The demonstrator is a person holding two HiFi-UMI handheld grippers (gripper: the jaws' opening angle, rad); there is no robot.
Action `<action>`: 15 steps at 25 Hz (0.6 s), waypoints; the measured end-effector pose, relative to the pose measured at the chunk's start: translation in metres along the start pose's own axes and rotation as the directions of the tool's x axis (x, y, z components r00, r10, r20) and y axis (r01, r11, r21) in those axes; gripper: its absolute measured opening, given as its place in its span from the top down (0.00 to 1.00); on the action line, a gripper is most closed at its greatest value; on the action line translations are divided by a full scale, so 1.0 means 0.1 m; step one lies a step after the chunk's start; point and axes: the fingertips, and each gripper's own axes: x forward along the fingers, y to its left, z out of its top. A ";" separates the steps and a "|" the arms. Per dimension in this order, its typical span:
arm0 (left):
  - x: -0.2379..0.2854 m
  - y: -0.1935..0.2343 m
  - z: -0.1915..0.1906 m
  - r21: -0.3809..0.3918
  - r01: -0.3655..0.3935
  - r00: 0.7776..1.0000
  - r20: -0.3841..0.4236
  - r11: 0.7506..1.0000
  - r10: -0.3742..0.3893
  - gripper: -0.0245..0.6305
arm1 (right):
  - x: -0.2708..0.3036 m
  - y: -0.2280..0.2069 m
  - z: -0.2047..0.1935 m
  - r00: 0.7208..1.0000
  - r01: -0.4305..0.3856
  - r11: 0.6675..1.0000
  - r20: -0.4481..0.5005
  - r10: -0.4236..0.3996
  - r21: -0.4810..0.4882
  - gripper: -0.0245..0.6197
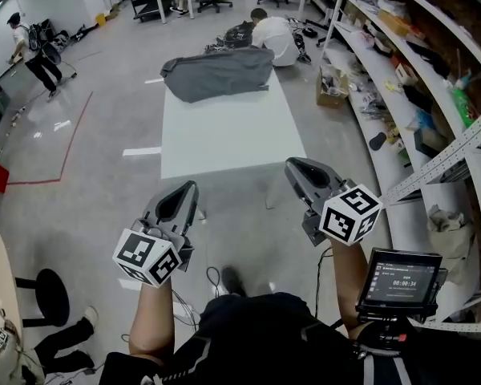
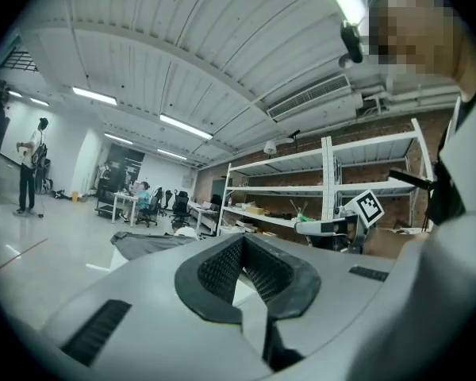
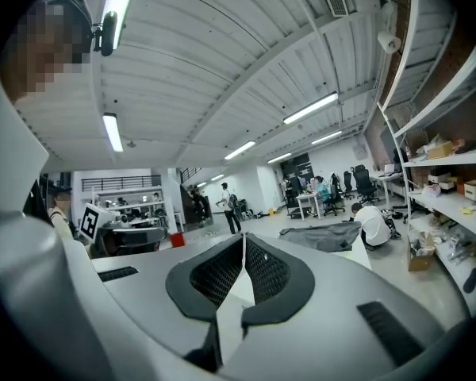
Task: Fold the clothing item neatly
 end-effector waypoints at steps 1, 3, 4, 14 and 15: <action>-0.10 -0.14 0.00 -0.011 -0.002 1.000 0.006 1.000 0.002 0.96 | -0.15 0.08 -0.01 1.000 -0.004 1.000 0.007 0.004 -0.005 0.94; -0.35 -0.44 -0.03 -0.045 -0.010 1.000 0.016 0.999 0.011 0.96 | -0.49 0.26 -0.07 1.000 -0.015 1.000 0.013 0.015 -0.016 0.94; -0.48 -0.61 -0.07 -0.058 -0.020 1.000 0.017 0.998 0.021 0.96 | -0.67 0.35 -0.10 1.000 -0.023 1.000 0.012 0.023 -0.021 0.94; -1.56 -1.78 -0.32 0.048 -0.078 0.995 -0.056 0.996 0.080 0.96 | -1.81 1.12 -0.29 1.000 -0.021 1.000 0.017 0.021 -0.003 0.94; -1.63 -1.83 -0.33 0.058 -0.076 0.995 -0.056 0.995 0.080 0.96 | -1.85 1.20 -0.29 1.000 -0.020 1.000 0.020 0.020 -0.008 0.94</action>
